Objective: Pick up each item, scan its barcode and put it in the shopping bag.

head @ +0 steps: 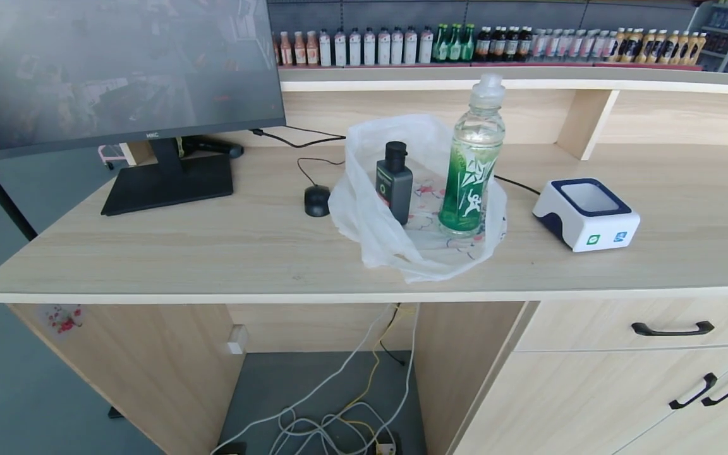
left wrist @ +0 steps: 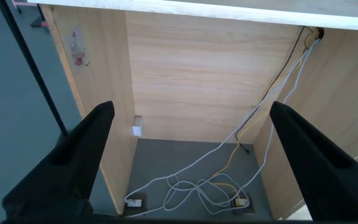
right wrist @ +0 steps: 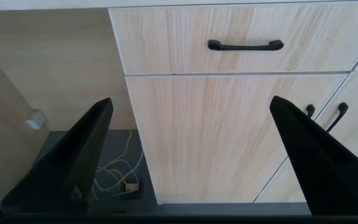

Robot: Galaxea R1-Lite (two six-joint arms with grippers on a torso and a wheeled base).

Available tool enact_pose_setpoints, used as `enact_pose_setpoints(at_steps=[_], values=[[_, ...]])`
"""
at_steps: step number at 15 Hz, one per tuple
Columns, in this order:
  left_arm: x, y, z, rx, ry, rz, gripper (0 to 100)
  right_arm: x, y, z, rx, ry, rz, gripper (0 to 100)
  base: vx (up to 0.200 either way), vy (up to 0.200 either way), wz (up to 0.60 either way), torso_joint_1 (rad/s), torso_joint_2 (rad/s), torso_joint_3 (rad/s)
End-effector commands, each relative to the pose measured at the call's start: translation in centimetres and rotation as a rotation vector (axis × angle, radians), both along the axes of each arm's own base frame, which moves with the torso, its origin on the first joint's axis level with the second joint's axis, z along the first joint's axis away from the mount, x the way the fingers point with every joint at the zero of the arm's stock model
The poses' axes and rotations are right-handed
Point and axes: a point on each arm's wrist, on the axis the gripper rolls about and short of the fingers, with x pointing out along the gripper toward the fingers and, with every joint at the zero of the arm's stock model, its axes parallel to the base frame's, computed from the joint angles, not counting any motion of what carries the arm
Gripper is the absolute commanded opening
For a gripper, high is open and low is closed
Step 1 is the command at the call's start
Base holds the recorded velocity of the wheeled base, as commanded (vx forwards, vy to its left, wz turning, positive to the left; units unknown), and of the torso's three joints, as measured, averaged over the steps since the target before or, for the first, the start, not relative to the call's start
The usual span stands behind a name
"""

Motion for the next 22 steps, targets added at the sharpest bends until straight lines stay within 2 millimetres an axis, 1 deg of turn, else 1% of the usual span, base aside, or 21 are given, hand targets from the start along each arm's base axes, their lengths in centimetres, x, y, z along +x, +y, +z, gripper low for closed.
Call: enact_pose_setpoints(at_steps=[1, 22], values=[[0.00, 0.00, 0.00, -0.002, -0.001, 0.000, 100, 0.01, 0.00, 0.00, -0.001, 0.002, -0.001, 100, 0.000, -0.200, 0.00, 0.027, 0.02, 0.002], [0.00, 0.00, 0.02, -0.010, -0.002, 0.000, 100, 0.01, 0.00, 0.00, 0.009, 0.002, -0.001, 100, 0.000, -0.200, 0.00, 0.004, 0.00, 0.002]])
